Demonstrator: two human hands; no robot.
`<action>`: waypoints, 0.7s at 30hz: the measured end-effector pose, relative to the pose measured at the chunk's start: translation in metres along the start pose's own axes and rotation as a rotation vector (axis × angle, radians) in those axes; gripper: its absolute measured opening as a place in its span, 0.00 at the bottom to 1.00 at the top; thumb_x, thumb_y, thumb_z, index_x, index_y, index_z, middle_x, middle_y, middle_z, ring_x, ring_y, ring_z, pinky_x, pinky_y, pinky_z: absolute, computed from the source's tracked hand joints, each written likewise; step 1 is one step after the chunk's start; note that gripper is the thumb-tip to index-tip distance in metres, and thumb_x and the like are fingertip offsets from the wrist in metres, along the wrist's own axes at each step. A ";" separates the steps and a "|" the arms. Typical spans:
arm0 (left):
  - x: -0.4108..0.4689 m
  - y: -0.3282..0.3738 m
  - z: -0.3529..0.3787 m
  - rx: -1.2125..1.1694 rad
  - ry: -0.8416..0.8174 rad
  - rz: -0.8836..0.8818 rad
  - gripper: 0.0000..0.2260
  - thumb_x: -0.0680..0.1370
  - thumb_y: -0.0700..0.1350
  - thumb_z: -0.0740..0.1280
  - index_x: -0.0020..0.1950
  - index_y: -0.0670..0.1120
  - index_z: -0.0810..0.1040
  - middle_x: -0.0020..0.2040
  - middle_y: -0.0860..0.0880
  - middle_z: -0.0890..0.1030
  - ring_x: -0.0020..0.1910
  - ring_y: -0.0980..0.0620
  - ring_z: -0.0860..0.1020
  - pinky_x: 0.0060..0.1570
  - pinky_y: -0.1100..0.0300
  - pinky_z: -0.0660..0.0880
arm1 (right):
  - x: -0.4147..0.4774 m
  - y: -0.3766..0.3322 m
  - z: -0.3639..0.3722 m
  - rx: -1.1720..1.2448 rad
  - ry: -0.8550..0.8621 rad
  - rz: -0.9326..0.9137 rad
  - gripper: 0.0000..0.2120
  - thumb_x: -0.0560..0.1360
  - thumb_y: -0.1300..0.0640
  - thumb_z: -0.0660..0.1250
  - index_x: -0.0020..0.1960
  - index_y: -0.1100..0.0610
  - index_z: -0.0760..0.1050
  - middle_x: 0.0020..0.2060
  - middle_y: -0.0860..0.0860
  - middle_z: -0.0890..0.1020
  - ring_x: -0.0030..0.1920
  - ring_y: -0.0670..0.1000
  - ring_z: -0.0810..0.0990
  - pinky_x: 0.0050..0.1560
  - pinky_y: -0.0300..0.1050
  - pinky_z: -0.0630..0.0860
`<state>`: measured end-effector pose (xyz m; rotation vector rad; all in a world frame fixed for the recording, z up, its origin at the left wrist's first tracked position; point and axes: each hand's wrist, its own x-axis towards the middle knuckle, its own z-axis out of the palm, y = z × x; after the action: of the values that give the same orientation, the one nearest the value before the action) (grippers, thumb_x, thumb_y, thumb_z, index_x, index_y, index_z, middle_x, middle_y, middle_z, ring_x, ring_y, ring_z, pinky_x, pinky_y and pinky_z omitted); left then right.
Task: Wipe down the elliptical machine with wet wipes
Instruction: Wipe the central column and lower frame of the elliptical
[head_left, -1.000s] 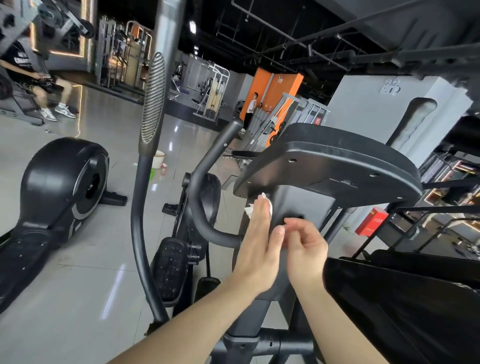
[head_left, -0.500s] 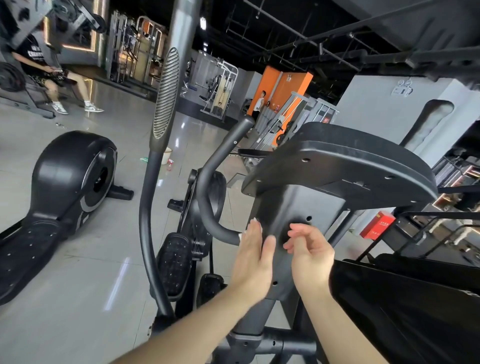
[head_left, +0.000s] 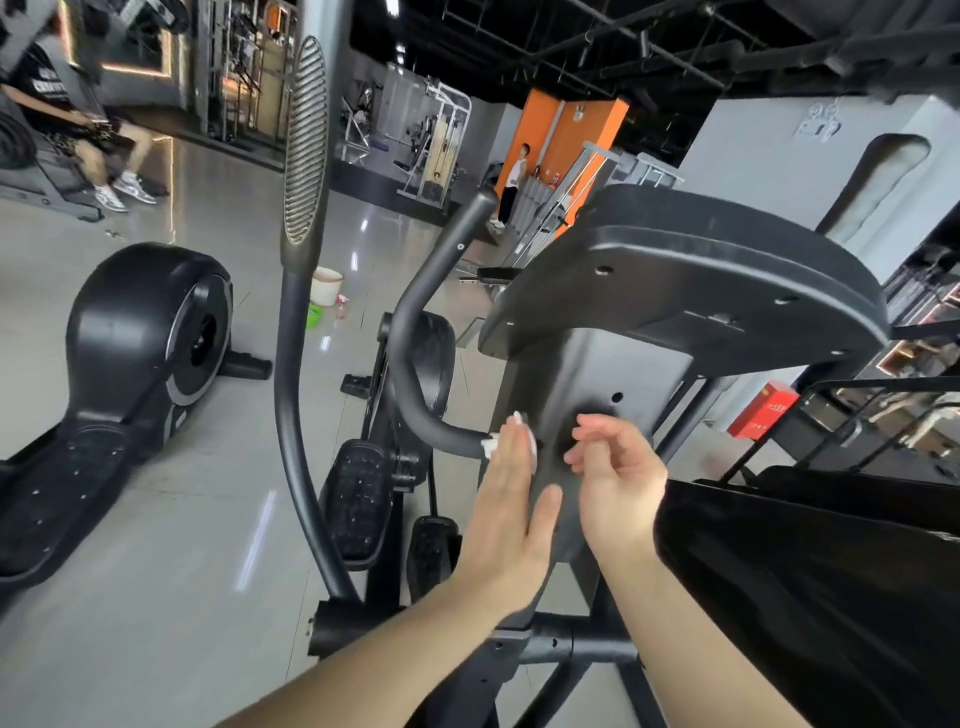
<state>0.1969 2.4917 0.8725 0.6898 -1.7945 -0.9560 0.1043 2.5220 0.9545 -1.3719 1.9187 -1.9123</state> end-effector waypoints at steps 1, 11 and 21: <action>-0.009 -0.008 0.003 -0.011 -0.008 -0.023 0.28 0.85 0.59 0.48 0.80 0.58 0.36 0.82 0.61 0.39 0.80 0.63 0.39 0.80 0.57 0.44 | -0.002 0.001 0.000 -0.001 -0.004 0.000 0.16 0.79 0.70 0.62 0.48 0.51 0.82 0.36 0.53 0.83 0.37 0.44 0.82 0.42 0.30 0.76; -0.004 -0.045 0.012 -0.442 0.011 -0.550 0.34 0.81 0.68 0.53 0.84 0.57 0.49 0.81 0.63 0.54 0.78 0.66 0.53 0.80 0.57 0.47 | -0.006 0.011 0.001 0.017 -0.044 0.029 0.15 0.78 0.71 0.61 0.48 0.54 0.82 0.34 0.56 0.82 0.36 0.46 0.80 0.42 0.31 0.75; -0.058 -0.043 0.031 -0.456 0.017 -0.469 0.28 0.86 0.54 0.54 0.83 0.57 0.43 0.80 0.67 0.46 0.75 0.76 0.47 0.73 0.73 0.46 | -0.014 0.025 -0.006 -0.015 -0.082 0.065 0.15 0.78 0.71 0.61 0.48 0.54 0.82 0.33 0.55 0.82 0.36 0.46 0.81 0.43 0.34 0.77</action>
<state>0.1925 2.5235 0.8008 0.8299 -1.3440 -1.6029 0.0963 2.5310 0.9277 -1.3527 1.9183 -1.7874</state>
